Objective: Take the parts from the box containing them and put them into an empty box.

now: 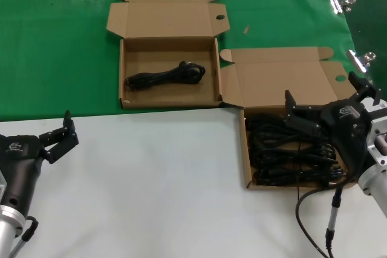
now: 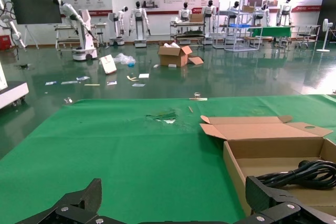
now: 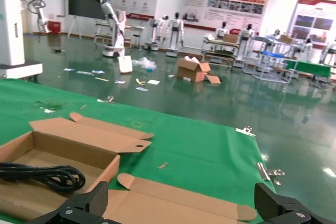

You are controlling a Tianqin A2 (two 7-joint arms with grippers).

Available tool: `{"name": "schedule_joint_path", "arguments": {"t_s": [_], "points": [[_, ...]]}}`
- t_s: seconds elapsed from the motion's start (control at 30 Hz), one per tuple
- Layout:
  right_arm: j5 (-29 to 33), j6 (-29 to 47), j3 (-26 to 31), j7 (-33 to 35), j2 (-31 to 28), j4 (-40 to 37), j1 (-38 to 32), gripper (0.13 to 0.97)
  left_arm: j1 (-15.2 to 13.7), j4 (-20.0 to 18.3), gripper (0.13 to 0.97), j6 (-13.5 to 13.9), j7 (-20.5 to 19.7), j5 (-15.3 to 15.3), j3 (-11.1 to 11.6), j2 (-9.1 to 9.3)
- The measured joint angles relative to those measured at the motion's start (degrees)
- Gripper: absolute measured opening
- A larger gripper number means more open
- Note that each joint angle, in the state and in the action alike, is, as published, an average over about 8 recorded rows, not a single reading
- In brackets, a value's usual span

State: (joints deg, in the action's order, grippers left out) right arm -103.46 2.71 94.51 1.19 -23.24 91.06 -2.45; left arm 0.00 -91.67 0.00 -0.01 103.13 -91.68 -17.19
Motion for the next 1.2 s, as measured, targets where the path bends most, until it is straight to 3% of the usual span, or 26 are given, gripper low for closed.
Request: {"name": "schedule_joint_path", "arguments": {"t_s": [0.53,1.2], "points": [[0.26,-2.21,-2.31,-0.98,4.94,0.5,2.0,0.966,0.0,0.0,0.966,0.0,0.0,0.0,0.0,0.0],[0.28,-2.32,-2.43,-1.02,5.19,0.53,2.1,0.966,0.0,0.0,0.966,0.0,0.02,0.01,0.0,0.0]]}}
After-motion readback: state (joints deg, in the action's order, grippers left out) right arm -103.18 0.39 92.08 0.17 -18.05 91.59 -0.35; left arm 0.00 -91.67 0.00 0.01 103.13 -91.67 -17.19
